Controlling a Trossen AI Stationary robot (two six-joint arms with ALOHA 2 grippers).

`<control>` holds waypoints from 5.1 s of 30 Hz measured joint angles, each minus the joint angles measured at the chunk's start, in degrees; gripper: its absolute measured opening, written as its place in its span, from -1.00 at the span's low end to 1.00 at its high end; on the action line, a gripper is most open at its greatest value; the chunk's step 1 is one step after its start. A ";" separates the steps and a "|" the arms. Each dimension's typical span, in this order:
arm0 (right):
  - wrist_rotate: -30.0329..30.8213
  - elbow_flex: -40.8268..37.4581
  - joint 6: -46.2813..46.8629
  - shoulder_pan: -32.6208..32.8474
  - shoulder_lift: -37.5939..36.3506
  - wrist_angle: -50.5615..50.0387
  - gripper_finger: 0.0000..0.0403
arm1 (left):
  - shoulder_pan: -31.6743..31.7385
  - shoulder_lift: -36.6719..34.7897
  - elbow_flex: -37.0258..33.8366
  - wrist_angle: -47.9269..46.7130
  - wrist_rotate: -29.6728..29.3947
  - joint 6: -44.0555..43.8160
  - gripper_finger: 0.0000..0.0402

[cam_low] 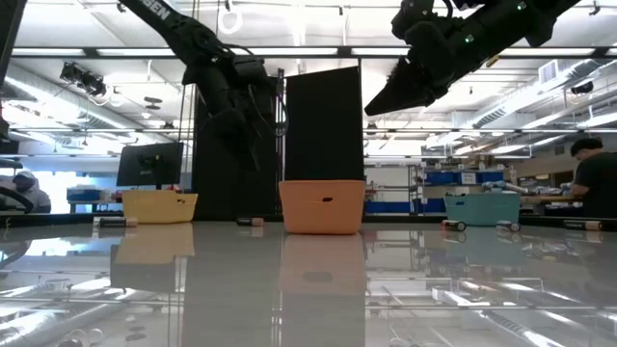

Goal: Sort batteries
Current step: Put the black-brown battery into the green bin

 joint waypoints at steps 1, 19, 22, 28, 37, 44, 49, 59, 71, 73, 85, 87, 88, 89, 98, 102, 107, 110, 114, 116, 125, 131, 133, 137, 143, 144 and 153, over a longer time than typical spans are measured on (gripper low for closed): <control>0.00 0.00 0.00 0.00 0.00 -0.03 -0.90 | -0.19 0.05 0.00 -0.11 0.00 0.00 -0.57; -0.04 0.00 0.02 0.00 0.00 -0.05 -0.91 | -3.02 13.21 -0.09 0.47 -7.70 -0.28 -0.13; -0.04 0.00 0.02 0.00 0.00 -0.08 -0.93 | -3.04 13.44 0.09 -0.69 -8.05 -0.33 -0.13; -0.04 0.00 0.02 0.00 0.00 -0.10 -0.90 | -3.32 13.44 0.11 -2.14 -8.34 -1.64 -0.23; -0.05 0.00 -0.19 0.02 0.00 -0.14 -0.93 | -7.30 13.44 0.00 -2.38 -10.00 -0.68 -0.58; -0.07 0.00 -1.81 0.92 -0.33 -2.58 -0.91 | -11.00 13.11 -0.04 -2.52 -12.36 -3.53 -0.76; 0.94 0.00 -1.92 1.20 -0.83 -7.52 -0.95 | -11.90 10.30 -0.39 -2.59 -9.68 -7.25 -0.76; -2.51 -7.23 -0.95 -0.86 -0.90 3.53 -0.95 | -12.06 -4.40 -16.84 25.93 0.41 -18.55 -0.76; -4.74 -13.41 4.79 -0.76 2.57 38.70 -0.85 | -17.47 -9.03 -37.91 88.52 10.25 -46.31 -0.76; -4.74 -11.34 4.70 -0.76 3.91 38.70 -0.82 | -19.23 -9.02 -37.25 89.81 9.81 -46.90 -0.76; -4.76 -4.89 3.54 0.08 5.60 40.06 -0.41 | -26.34 -8.98 -34.07 89.46 1.99 -42.60 -0.76; -4.76 -4.41 3.52 0.20 5.60 39.97 -0.34 | -26.78 -8.98 -34.09 89.36 0.73 -42.23 -0.76; -4.76 -4.19 3.54 0.22 5.60 39.97 -0.31 | -26.97 -8.98 -33.95 89.29 0.65 -42.16 -0.76; -4.76 -3.92 3.54 0.29 5.60 39.93 -0.29 | -27.09 -8.92 -33.53 88.78 0.67 -42.05 -0.76; -4.76 -2.99 3.10 0.48 5.60 40.01 -0.24 | -27.45 -6.05 -27.55 85.80 2.50 -39.51 -0.76; -4.76 -2.99 2.10 0.48 5.59 40.69 -0.29 | -27.45 -4.83 -26.17 85.48 2.71 -39.36 -0.76; -4.74 -2.99 0.24 0.48 5.57 40.95 -0.44 | -27.47 -2.52 -24.93 85.75 2.94 -39.59 -0.76; -4.72 -2.99 -0.24 0.48 5.57 40.78 -0.61 | -27.49 -2.14 -24.39 85.72 3.11 -39.50 -0.76; -4.74 -2.99 -0.74 0.50 5.50 40.09 -0.68 | -27.49 -2.03 -24.13 85.66 3.39 -39.11 -0.77; -4.74 -2.99 -1.13 0.50 5.46 39.98 -0.68 | -27.45 -2.01 -24.09 85.69 3.36 -39.10 -0.77; -3.76 0.05 -4.68 0.48 5.60 36.21 -0.68 | -27.45 -2.01 -23.87 85.23 1.48 -39.90 -0.43; -1.13 7.50 -8.83 0.02 5.23 26.19 -0.68 | -27.43 -2.07 -23.87 83.31 1.22 -38.88 -0.31; 0.57 10.77 -9.58 -0.34 4.49 19.96 -0.68 | -27.43 -2.05 -23.89 80.83 0.68 -37.21 -0.30; 6.74 15.93 -9.41 -2.07 2.43 4.83 -0.68 | -27.43 -2.05 -23.92 76.30 -4.27 -33.05 -0.30; 15.97 18.99 -2.51 -7.39 -0.98 -16.02 -0.68 | -27.42 -2.05 -24.01 73.85 -7.26 -28.90 -0.29; 16.95 18.99 -1.03 -8.90 -1.14 -19.55 -0.68 | -27.43 -2.05 -24.18 74.07 -7.26 -28.85 -0.29; 16.34 17.80 9.00 -29.81 0.34 -41.60 -0.68 | -27.45 -2.05 -24.52 73.29 -7.61 -28.83 -0.29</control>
